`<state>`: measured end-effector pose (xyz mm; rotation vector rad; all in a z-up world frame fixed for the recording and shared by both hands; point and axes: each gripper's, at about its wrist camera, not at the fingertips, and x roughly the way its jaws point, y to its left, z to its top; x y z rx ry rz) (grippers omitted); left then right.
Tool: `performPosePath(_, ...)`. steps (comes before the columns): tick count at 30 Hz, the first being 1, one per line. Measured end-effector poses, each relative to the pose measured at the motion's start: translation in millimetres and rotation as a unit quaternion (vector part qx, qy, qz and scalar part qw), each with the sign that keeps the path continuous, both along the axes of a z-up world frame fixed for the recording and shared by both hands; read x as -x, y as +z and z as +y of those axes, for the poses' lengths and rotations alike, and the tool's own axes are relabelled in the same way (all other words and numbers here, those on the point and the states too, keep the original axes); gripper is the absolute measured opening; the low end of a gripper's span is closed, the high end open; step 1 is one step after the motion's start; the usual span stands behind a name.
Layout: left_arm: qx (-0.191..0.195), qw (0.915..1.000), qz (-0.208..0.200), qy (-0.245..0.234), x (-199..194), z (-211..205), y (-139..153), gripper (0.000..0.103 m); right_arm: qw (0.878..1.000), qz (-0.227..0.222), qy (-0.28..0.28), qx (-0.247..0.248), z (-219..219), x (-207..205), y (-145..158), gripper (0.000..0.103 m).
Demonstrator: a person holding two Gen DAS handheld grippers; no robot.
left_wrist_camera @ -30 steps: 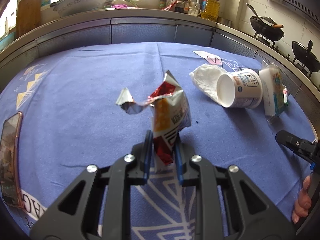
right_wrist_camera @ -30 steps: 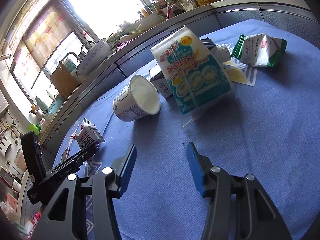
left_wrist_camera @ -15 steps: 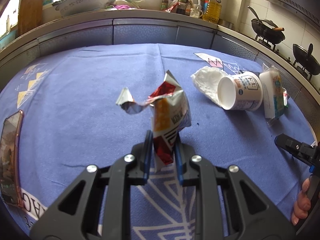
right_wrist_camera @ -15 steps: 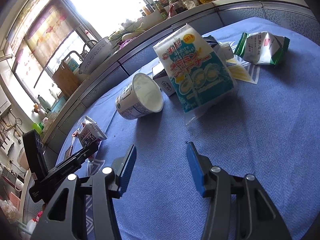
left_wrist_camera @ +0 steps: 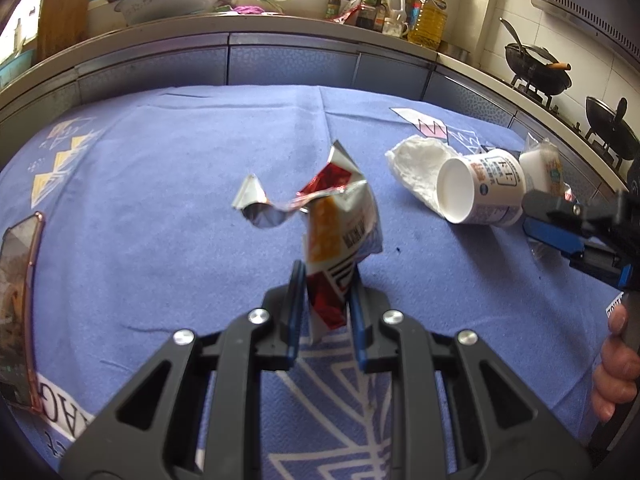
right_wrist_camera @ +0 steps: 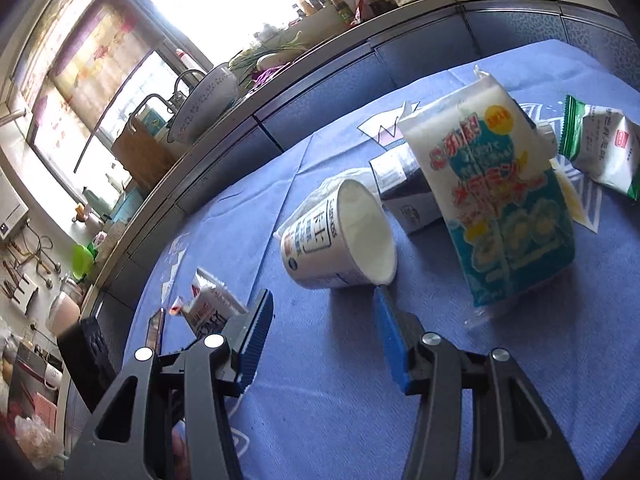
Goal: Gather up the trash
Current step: 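Grasp the white paper cup rim with the right tool while the left tool holds the wrapper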
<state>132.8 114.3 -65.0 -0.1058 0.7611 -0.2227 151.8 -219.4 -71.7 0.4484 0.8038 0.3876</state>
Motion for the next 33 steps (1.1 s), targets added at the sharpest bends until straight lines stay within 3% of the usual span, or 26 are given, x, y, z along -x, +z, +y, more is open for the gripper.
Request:
performPosePath(6,0.01,0.9999,0.004,-0.006,-2.6,2.0,-0.1,0.02,1.0,-0.007,-0.004,0.006,-0.8,-8.1,7.3,0.052)
performPosePath(10,0.015,0.9999,0.001,-0.007,-2.0,3.2,0.3,0.02,0.996,-0.006,0.093,-0.005,29.9,6.2,9.7,0.052)
performPosePath(12,0.017,0.9998,0.004,-0.006,-2.6,3.7,-0.4,0.02,0.994,-0.024,0.107,0.008,34.9,16.9,13.9,0.052)
performPosePath(17,0.019,0.9998,0.007,-0.006,-3.6,5.0,-1.2,0.02,0.997,-0.04,0.06,0.039,12.7,25.8,19.4,0.052)
performPosePath(20,0.017,0.9998,0.007,-0.007,-3.6,4.0,-1.5,0.02,0.994,-0.059,0.027,0.089,-1.6,31.0,17.6,0.052)
performPosePath(23,0.013,0.9999,0.008,-0.008,-4.3,2.6,-1.9,0.02,0.992,-0.049,0.005,0.119,-9.7,18.7,8.5,0.051)
performPosePath(31,0.016,0.9998,0.012,0.001,-6.3,2.9,-3.0,0.02,0.982,-0.067,0.027,0.175,11.5,-11.9,-8.5,0.029)
performPosePath(33,0.016,0.9998,0.013,0.002,-6.9,3.0,-3.1,0.02,0.984,-0.055,0.041,0.166,16.0,-17.5,-10.3,0.006)
